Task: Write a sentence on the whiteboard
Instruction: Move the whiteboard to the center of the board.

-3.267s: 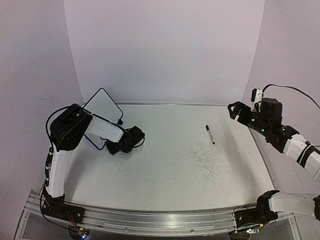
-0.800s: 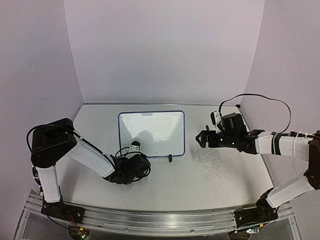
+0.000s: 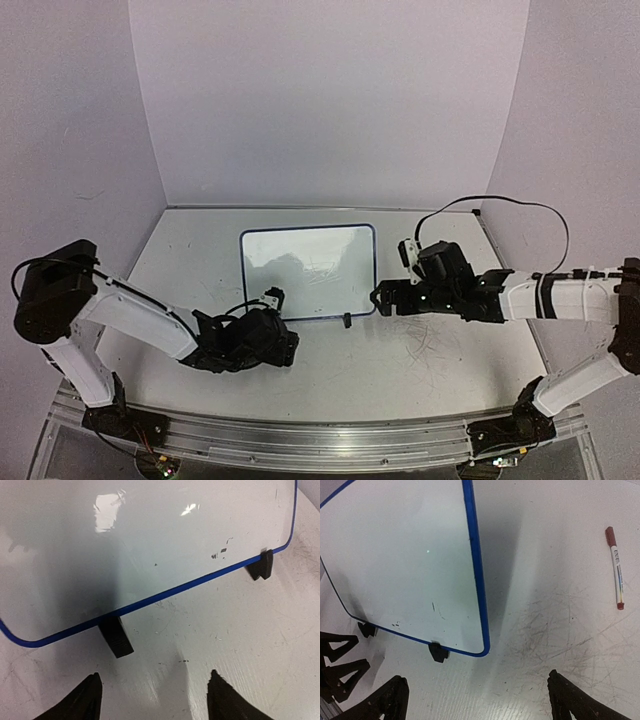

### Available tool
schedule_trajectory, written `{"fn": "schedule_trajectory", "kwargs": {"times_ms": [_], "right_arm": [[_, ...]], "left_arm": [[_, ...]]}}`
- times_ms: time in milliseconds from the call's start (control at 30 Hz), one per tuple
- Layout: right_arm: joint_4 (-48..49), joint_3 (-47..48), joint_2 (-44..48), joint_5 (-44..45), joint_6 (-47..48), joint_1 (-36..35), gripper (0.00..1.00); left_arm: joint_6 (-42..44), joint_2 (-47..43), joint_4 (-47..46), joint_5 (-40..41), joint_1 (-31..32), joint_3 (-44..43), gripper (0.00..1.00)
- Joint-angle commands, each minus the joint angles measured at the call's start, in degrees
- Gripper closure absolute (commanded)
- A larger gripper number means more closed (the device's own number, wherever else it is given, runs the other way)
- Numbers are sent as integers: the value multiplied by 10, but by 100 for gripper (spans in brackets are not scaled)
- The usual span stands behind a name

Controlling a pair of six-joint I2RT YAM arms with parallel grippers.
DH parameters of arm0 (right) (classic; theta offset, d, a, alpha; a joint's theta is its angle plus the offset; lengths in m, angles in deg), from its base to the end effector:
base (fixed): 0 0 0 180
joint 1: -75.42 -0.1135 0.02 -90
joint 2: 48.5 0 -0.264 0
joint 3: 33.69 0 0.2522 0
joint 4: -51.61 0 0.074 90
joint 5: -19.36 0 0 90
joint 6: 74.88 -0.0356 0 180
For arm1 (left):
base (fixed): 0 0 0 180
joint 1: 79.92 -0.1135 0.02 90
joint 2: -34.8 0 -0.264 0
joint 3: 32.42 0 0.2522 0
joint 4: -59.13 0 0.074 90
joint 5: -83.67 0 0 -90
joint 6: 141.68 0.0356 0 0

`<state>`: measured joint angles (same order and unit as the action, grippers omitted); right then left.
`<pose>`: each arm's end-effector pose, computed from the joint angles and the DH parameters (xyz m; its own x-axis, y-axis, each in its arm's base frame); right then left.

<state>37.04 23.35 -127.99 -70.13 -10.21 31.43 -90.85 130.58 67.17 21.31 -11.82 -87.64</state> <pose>0.2106 0.2029 0.2108 -0.6865 -0.0681 -0.7240 -0.4378 0.8336 0.3367 0.1302 -0.2796 0.1330 -0.6638 0.1511 -0.7325 0.3718 0.9165 -0.1479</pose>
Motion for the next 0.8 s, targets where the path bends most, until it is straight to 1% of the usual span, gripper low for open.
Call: {"fn": "schedule_trajectory", "kwargs": {"times_ms": [0,100,167,233,367,567,667,767], "right_arm": [[1,26,-57,9,-64,-45,9],[3,62,-117,14,-86,-73,13],[3,85,-154,29,-92,-89,15],[4,100,-184,52,-105,-99,16],[22,130,-236,62,-122,-108,29],[28,155,-278,111,-134,-128,43],[28,158,-292,136,-137,-128,56],[29,152,-290,154,-135,-128,67]], "left_arm": [[0,-117,35,-15,0,23,16],[14,-186,52,-25,0,29,11],[27,-227,54,-25,-1,30,10],[29,-259,81,-13,-1,25,8],[31,-313,98,18,-2,12,7],[64,-356,104,77,-4,-13,5],[66,-368,105,92,-5,-15,4],[62,-379,108,101,-8,-16,3]]}}
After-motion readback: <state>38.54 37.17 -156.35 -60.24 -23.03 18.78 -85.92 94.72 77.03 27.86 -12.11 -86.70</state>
